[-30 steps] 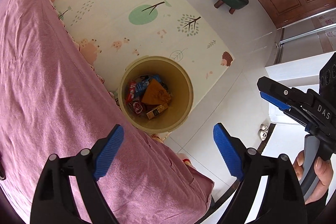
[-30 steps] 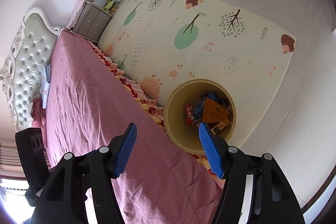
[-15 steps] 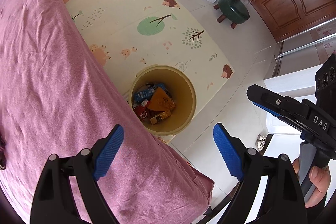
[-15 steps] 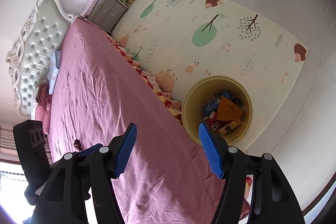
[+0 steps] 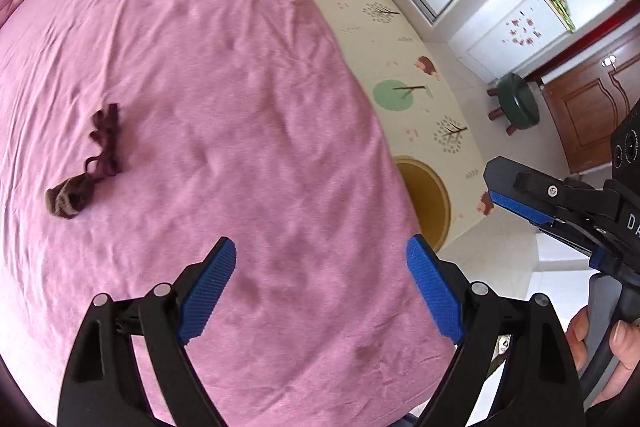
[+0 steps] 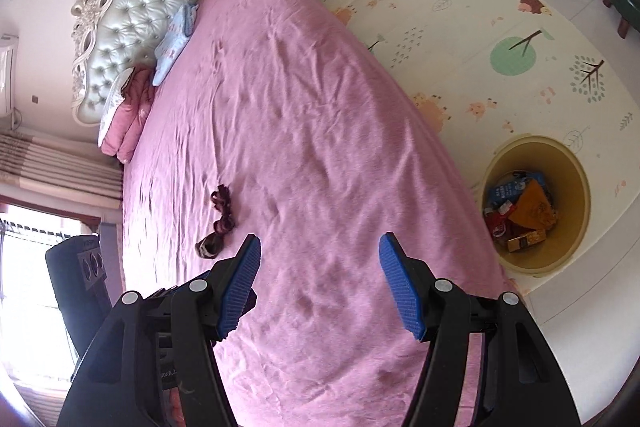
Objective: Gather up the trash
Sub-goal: 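Bring both open tools back to the brown sock and dark red cord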
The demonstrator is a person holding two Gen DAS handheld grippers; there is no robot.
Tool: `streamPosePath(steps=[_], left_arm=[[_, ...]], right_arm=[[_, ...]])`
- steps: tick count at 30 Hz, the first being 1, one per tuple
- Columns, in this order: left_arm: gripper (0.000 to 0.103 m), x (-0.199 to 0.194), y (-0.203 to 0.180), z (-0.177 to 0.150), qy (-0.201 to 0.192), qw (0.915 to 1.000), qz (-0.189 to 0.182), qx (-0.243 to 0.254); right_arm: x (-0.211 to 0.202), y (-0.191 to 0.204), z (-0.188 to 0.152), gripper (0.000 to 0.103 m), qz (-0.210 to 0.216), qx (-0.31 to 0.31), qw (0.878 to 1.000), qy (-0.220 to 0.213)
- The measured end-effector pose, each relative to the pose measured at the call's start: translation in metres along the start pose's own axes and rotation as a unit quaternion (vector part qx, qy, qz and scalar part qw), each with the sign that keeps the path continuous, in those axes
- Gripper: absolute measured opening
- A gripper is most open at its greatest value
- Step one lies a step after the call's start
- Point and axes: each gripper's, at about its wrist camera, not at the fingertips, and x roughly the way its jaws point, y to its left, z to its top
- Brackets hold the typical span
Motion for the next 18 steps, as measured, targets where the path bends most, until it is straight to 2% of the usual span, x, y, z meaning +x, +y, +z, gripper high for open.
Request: streamPosePath(steps=[4,8,13,18], left_arm=[[0.087,-0.017,0.072,-0.012,-0.012,0.9977,0.017,-0.064],[0.087,-0.026,0.134,-0.024,-0.02,0.9916,0.036,-0.122],[0.087,-0.024,0.208,-0.032,-0.019,0.9797,0.026,-0.198],[0.087,-0.008,0.269,-0.032,-0.009,0.96,-0.005,-0.28]], right_arm=[[0.044,0.055,-0.01,0.061,0.011,-0.04,0.998,0.038],[0.087,0.098,-0.014,0.063,0.015,-0.064,0.995,0.072],[0.138,0.138,-0.015,0.064,0.01,-0.088,0.991,0.105],[0.186,0.162,-0.007,0.065,0.001,-0.096,0.987,0.132]])
